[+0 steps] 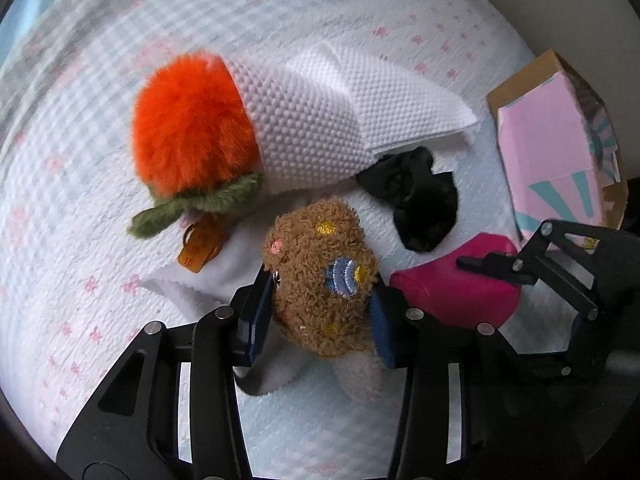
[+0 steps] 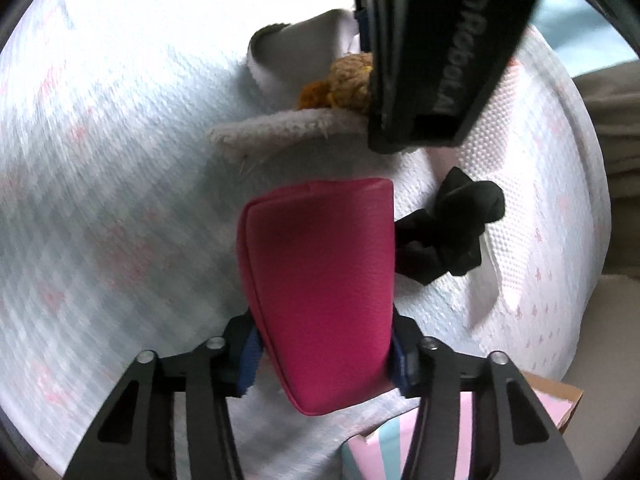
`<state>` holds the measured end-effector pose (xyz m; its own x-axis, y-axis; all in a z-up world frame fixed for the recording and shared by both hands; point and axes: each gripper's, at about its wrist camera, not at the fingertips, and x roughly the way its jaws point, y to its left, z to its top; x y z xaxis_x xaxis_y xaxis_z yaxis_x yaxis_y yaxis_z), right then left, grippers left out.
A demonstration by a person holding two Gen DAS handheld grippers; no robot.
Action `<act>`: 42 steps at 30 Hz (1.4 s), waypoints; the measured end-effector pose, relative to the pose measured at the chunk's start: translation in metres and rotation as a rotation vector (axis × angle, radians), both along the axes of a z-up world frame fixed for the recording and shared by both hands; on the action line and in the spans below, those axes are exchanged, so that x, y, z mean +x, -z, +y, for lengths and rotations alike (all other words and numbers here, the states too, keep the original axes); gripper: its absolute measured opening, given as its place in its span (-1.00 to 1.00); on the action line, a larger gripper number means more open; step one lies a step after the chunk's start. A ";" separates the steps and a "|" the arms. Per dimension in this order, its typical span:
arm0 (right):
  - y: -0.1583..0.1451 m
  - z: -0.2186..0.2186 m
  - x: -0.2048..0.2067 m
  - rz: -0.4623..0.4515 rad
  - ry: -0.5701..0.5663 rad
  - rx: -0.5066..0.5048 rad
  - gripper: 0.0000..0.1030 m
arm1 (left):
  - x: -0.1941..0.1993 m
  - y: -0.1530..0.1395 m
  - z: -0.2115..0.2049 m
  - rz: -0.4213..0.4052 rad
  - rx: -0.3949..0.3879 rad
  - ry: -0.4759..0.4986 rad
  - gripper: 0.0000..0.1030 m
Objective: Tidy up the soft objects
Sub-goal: 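Grasp the brown plush bear with the left tool while the right tool grasps the pink pouch, then carry the bear and pink pouch over the box and release them inside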
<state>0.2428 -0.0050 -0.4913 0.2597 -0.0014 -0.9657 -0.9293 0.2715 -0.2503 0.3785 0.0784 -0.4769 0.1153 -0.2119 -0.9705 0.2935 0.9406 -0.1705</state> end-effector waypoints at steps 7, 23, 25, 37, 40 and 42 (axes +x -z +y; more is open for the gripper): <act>-0.032 -0.016 -0.005 0.009 0.092 0.044 -0.25 | -0.009 -0.038 0.003 -0.045 -0.022 -0.015 -0.25; -0.155 -0.027 -0.049 -0.062 0.298 0.168 -0.27 | -0.088 -0.163 0.023 -0.202 -0.040 -0.041 -0.25; -0.170 -0.033 -0.052 -0.061 0.338 0.196 -0.27 | -0.103 -0.181 0.025 -0.217 -0.052 -0.052 -0.25; -0.266 -0.080 -0.076 -0.093 0.569 0.308 -0.27 | -0.153 -0.268 -0.010 -0.317 -0.107 -0.045 -0.25; -0.285 -0.104 -0.073 -0.103 0.631 0.334 -0.27 | -0.157 -0.282 -0.026 -0.341 -0.118 -0.037 -0.25; -0.293 -0.122 -0.068 -0.107 0.674 0.353 -0.27 | -0.157 -0.290 -0.037 -0.349 -0.132 -0.037 -0.25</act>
